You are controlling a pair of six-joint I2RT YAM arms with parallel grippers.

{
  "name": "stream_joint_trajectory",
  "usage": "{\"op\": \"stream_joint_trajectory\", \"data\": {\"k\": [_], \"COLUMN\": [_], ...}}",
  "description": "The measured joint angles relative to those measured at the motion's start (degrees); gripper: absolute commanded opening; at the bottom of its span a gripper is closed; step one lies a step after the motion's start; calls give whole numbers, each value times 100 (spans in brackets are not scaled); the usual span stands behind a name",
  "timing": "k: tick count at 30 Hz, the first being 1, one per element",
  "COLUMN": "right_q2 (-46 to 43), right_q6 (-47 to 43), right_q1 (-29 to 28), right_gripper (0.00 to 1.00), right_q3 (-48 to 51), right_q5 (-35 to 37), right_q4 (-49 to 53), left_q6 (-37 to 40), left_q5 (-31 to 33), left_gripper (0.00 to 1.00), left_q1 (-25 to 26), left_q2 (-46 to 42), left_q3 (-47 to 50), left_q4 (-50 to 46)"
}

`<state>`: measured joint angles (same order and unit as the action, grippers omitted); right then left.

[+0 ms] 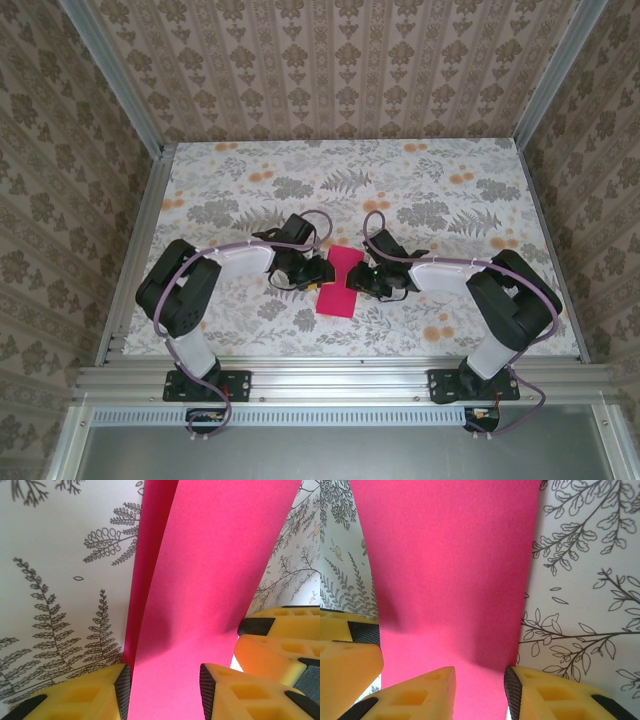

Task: Fold a paper plane with a square sheet of paper (pick it up from the middle)
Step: Fold the triangle a second time at the center of the table.

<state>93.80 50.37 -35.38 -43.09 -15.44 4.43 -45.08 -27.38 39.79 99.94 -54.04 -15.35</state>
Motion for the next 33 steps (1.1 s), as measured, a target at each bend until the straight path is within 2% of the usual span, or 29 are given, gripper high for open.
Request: {"op": "stream_joint_trajectory", "data": {"k": [15, 33], "right_q2": [0, -9], "right_q6": [61, 61], "right_q1": [2, 2], "right_gripper": [35, 35], "right_q3": [9, 9], "right_q5": [0, -2], "right_q4": [-15, -15], "left_q6": [-42, -254], "left_q5": [-52, -142], "left_gripper": [35, 38], "left_q1": [-2, -125], "left_q2": [-4, -17], "left_q3": [-50, -50], "left_q4": [17, 326]}}
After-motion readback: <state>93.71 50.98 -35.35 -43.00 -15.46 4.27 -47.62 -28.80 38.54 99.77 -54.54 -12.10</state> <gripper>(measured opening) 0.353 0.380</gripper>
